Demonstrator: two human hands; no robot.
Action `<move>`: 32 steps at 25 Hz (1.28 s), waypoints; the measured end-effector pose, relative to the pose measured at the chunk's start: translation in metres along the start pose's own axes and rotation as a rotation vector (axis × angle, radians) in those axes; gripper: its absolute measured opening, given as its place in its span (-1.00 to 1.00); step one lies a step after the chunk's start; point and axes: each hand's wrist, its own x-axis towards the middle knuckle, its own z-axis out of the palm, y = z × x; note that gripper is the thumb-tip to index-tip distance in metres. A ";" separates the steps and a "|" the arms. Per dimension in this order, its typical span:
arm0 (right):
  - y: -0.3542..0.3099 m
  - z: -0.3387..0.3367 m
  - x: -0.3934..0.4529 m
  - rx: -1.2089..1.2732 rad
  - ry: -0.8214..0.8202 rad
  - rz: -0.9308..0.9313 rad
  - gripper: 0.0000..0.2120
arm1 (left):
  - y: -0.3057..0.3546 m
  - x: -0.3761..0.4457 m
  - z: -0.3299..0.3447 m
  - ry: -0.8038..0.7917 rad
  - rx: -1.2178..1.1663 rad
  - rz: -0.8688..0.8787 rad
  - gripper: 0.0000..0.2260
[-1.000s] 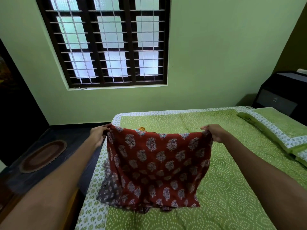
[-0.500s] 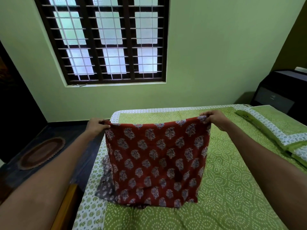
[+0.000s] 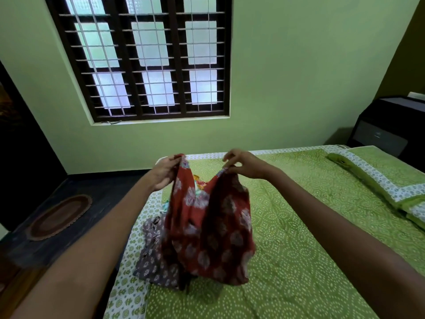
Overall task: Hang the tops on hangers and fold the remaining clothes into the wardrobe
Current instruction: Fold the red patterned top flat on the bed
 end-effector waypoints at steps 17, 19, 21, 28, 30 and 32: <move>-0.051 -0.029 -0.005 0.745 -0.071 -0.063 -0.70 | 0.019 0.003 0.072 -0.616 -0.029 -0.235 -0.67; -0.052 -0.032 -0.010 0.791 -0.106 -0.077 -0.66 | 0.016 0.007 0.073 -0.660 -0.080 -0.294 -0.59; -0.048 -0.034 -0.013 0.783 -0.087 -0.046 -0.64 | 0.013 0.007 0.078 -0.615 -0.065 -0.289 -0.54; -0.014 -0.016 -0.031 0.030 -0.074 0.121 -0.66 | 0.024 0.000 0.089 -0.317 0.212 0.014 -0.67; 0.009 0.004 -0.047 -0.316 -0.349 0.240 -0.57 | 0.033 0.000 0.081 -0.222 0.160 0.105 -0.60; 0.032 0.015 -0.064 -0.408 -0.438 0.366 -0.36 | 0.045 0.000 0.068 -0.147 0.189 0.184 -0.61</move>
